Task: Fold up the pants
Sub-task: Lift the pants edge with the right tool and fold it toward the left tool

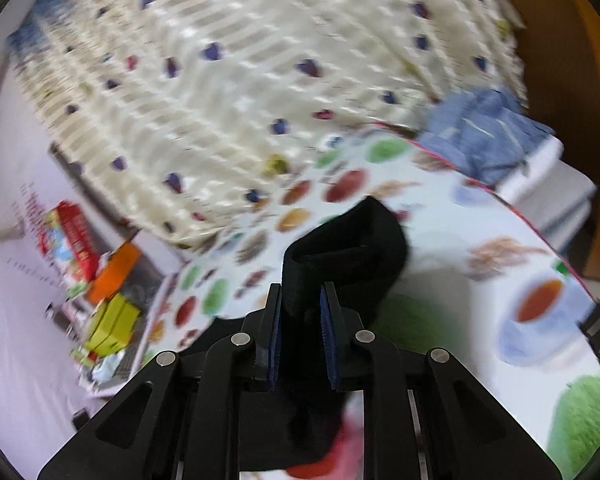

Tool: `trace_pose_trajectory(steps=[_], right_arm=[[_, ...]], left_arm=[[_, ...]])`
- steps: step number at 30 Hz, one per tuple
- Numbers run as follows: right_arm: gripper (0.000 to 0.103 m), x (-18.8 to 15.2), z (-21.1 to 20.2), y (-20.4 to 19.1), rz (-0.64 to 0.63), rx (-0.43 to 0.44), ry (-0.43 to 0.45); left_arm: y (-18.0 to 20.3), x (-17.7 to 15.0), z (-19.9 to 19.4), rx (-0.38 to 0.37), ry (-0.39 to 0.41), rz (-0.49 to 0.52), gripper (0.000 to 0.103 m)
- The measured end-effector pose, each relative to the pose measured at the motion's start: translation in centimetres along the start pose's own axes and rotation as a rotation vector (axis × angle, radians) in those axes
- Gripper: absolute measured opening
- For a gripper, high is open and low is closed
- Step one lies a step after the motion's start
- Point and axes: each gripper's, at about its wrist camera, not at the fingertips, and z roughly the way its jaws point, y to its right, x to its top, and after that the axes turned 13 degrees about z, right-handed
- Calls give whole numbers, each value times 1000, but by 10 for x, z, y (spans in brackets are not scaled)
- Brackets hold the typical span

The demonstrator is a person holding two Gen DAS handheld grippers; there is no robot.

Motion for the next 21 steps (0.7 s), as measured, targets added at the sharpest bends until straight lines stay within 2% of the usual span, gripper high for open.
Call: trace_pose_trajectory(steps=[6, 11, 16, 21], right_arm=[[18, -15, 16, -61, -125, 124, -75], [18, -48, 37, -110, -243, 197, -175], [18, -94, 66, -137, -350, 217, -293], [18, -149, 99, -144, -446, 191, -437]], left_arm=[[-6, -1, -5, 5, 15, -33, 27], [-18, -1, -15, 29, 39, -65, 27], [-37, -5, -22, 62, 48, -114, 27], [-57, -16, -25, 88, 35, -168, 27]])
